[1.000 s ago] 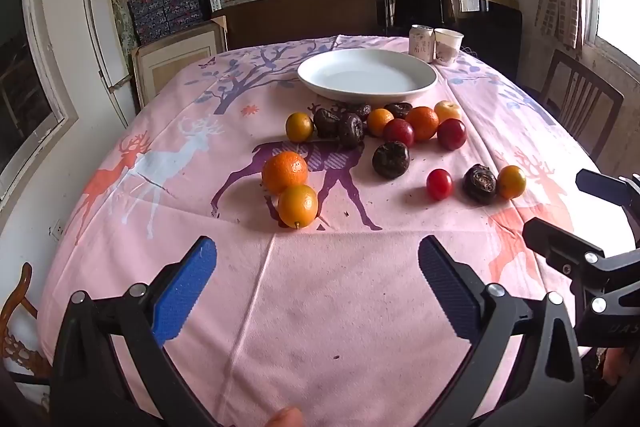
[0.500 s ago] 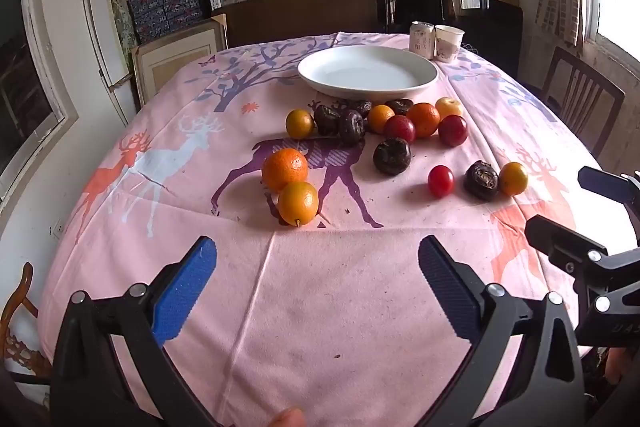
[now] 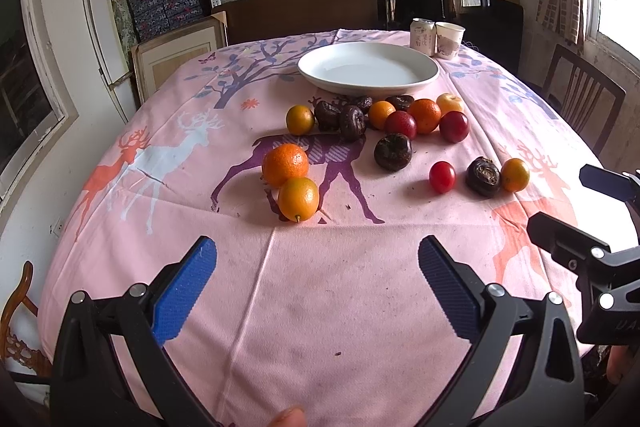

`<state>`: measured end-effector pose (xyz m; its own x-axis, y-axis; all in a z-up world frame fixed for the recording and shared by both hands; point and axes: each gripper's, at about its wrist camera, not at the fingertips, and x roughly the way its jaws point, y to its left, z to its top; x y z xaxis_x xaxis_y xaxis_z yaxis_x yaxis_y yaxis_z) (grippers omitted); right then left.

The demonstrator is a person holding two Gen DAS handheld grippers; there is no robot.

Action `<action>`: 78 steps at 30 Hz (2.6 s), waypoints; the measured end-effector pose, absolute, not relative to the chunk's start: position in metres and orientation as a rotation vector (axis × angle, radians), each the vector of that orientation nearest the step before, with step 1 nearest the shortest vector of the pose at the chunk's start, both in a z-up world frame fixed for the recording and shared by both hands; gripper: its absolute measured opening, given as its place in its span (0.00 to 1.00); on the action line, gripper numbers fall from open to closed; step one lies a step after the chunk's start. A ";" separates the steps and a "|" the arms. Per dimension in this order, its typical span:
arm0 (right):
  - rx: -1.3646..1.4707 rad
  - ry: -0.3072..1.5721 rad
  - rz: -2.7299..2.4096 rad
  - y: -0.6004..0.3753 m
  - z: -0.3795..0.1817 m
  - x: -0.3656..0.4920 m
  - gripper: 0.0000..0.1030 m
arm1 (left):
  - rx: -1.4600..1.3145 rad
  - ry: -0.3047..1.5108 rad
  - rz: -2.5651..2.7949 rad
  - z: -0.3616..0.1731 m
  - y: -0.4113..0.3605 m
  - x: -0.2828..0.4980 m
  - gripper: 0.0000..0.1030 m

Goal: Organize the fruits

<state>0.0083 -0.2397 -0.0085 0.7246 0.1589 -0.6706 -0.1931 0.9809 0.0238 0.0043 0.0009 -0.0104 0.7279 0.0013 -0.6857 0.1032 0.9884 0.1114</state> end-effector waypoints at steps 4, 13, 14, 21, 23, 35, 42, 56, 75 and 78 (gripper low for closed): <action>-0.047 0.736 0.192 -0.239 -0.008 0.008 0.97 | 0.146 0.754 -0.058 -0.010 0.000 0.004 0.96; -0.049 0.735 0.196 -0.240 -0.008 0.008 0.97 | 0.147 0.755 -0.056 -0.011 0.000 0.004 0.96; -0.049 0.736 0.197 -0.240 -0.008 0.007 0.97 | 0.148 0.757 -0.056 -0.012 0.000 0.005 0.96; -0.048 0.736 0.194 -0.240 -0.007 0.009 0.97 | 0.146 0.756 -0.056 -0.011 0.000 0.005 0.96; -0.048 0.736 0.195 -0.240 -0.007 0.009 0.97 | 0.144 0.757 -0.056 -0.012 0.001 0.005 0.96; -0.053 0.734 0.197 -0.240 -0.007 0.008 0.97 | 0.147 0.759 -0.057 -0.011 0.000 0.005 0.96; -0.057 0.737 0.206 -0.238 -0.008 0.008 0.97 | 0.146 0.763 -0.056 -0.012 0.001 0.005 0.96; -0.052 0.747 0.206 -0.240 -0.008 0.010 0.97 | 0.150 0.781 -0.051 -0.022 0.002 0.003 0.96; 0.147 0.948 0.310 -0.296 -0.072 0.057 0.97 | -0.090 0.968 -0.203 -0.060 0.053 0.047 0.96; 0.095 0.953 0.293 -0.294 -0.071 0.059 0.97 | 0.002 1.002 -0.164 -0.065 0.047 0.054 0.96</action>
